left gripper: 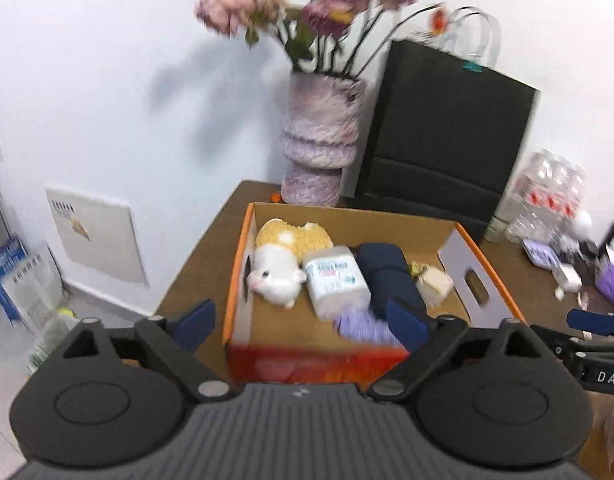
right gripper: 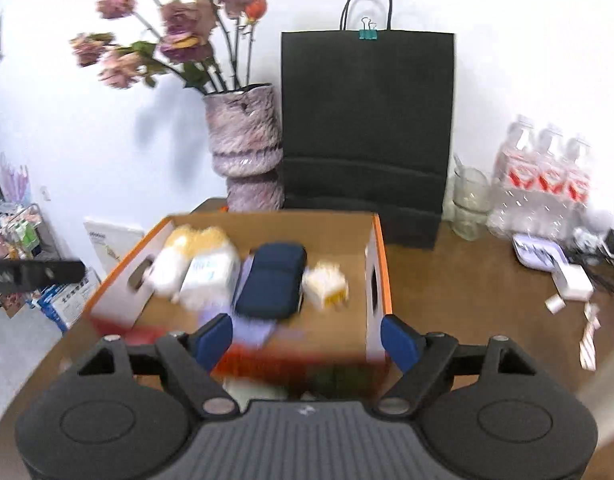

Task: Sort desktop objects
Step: 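Place the tub and navy case into the cardboard box and release, then return both grippers toward the white cap and blue-wrapped item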

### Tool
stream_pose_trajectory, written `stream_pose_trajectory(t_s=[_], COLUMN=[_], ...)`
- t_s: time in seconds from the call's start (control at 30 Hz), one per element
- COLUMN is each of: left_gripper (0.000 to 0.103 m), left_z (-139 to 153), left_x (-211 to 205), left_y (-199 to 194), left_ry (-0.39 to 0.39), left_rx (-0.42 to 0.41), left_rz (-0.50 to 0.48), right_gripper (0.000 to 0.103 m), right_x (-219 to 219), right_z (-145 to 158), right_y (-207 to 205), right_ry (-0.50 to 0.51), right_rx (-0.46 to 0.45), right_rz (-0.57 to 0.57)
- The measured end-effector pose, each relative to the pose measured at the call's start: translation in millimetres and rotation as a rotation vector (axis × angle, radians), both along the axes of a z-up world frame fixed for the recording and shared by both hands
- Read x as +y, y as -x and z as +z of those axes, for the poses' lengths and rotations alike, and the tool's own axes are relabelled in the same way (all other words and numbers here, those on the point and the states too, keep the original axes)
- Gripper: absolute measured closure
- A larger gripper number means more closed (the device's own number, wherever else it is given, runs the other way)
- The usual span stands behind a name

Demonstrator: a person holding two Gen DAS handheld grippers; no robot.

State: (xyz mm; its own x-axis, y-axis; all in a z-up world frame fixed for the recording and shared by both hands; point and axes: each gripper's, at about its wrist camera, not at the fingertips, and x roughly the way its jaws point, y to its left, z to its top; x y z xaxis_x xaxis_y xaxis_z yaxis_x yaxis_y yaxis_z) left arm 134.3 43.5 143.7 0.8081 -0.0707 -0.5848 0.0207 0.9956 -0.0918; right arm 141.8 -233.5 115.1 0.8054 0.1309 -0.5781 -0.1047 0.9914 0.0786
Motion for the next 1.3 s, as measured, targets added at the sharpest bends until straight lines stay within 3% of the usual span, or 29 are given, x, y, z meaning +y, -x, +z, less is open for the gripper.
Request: stream_pose_trajectory(t_s=[0.17, 0.37, 0.5, 0.77, 1.3], left_gripper=[0.001, 0.0, 0.0, 0.0, 0.0], left_z=[-26, -71, -95, -121, -123], left_x=[-12, -18, -25, -34, -26], left_y=[87, 163, 197, 218, 201], left_ry=[-0.101, -0.068, -0.039, -0.085, -0.063], left_rx=[-0.075, -0.059, -0.022, -0.008, 0.001], left_rz=[-0.018, 0.021, -0.004, -0.026, -0.022], right_gripper=[0.021, 0.018, 0.017, 0.013, 0.011], right_x=[3, 17, 30, 36, 18], right_z=[-33, -76, -92, -103, -101], right_y=[80, 152, 181, 204, 193], right_ry=[0.022, 0.045, 0.067, 0.059, 0.021], right_rx=[-0.038, -0.027, -0.01, -0.004, -0.024], right_rz=[0.003, 0.065, 0.093, 0.102, 0.053])
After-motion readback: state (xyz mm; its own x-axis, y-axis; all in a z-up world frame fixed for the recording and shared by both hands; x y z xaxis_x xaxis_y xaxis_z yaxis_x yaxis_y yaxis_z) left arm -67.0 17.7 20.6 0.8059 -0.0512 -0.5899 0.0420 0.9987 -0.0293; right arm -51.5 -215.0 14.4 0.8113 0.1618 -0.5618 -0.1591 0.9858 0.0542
